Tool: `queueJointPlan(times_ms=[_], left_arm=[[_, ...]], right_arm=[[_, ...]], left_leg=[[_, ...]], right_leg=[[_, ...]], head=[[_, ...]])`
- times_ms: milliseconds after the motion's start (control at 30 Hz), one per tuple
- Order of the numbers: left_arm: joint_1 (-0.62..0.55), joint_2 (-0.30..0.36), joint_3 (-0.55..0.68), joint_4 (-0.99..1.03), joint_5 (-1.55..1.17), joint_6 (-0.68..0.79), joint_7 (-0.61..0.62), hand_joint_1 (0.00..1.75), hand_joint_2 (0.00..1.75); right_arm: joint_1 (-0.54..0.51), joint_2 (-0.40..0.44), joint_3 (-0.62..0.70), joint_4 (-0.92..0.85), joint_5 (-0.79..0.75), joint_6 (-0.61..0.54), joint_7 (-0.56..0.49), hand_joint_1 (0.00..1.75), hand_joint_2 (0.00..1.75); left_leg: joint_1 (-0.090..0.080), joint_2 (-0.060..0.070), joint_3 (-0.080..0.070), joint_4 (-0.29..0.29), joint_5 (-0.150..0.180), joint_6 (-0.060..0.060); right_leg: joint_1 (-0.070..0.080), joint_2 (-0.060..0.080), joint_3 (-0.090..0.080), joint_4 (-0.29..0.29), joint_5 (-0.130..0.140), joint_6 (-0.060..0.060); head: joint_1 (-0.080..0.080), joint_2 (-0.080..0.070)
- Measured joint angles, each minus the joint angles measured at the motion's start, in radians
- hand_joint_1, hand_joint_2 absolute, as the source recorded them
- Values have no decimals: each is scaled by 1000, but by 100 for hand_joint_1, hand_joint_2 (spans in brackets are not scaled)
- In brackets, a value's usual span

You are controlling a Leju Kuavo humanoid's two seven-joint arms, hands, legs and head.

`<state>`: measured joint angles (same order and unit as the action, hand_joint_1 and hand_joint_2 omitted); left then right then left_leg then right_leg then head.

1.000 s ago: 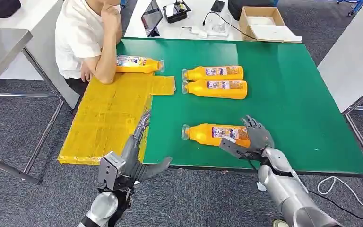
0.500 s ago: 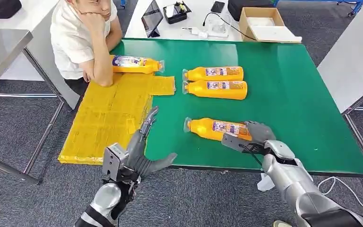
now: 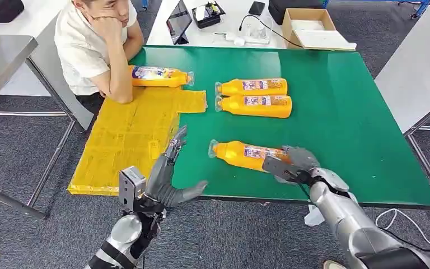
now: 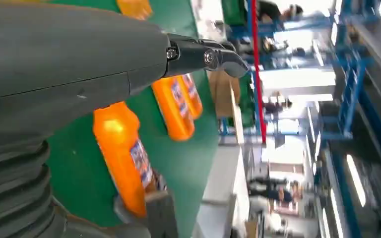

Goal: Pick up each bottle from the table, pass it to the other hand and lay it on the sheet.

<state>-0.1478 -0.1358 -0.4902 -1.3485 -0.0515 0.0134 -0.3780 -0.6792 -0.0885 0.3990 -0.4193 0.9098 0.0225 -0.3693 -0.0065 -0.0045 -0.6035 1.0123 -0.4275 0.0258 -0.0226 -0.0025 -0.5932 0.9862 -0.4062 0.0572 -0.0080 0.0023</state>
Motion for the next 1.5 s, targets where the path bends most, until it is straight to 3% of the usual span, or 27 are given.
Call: queueJointPlan(times_ms=[300, 433, 600, 1133, 1500], left_arm=[[55, -31, 68, 0, 165, 38, 53, 0, 175], [102, -36, 85, 0, 373, -29, 118, 0, 175], [132, -28, 82, 0, 397, -40, 151, 0, 175], [131, -15, -25, -53, 227, -7, 69, 0, 175], [103, -24, -1, -66, 318, 17, 74, 0, 175]], right_arm=[[110, 62, -25, -118, -189, -5, -96, 175, 175], [226, 93, -24, -277, -345, -13, -133, 175, 175], [309, 130, -7, -430, -423, -11, -130, 175, 175], [329, 214, 88, -491, -466, -53, -158, 175, 175], [306, 261, 216, -415, -403, -1, -224, 175, 175]], left_leg=[[1, -1, -1, 0, 0, 0], [1, -3, -6, 0, 0, 0], [1, -3, -8, 0, 0, 0], [1, -4, -9, 0, 0, 0], [1, -3, -10, 0, 0, 0]], right_leg=[[1, 0, -1, 0, 0, 0], [0, -1, -5, 0, -1, 0], [1, -1, -7, 0, -1, 0], [0, -1, -8, 0, -1, 0], [0, -1, -9, 0, -1, 0]], head=[[0, 0], [0, 0], [0, 0], [1, 0], [-1, 0]])
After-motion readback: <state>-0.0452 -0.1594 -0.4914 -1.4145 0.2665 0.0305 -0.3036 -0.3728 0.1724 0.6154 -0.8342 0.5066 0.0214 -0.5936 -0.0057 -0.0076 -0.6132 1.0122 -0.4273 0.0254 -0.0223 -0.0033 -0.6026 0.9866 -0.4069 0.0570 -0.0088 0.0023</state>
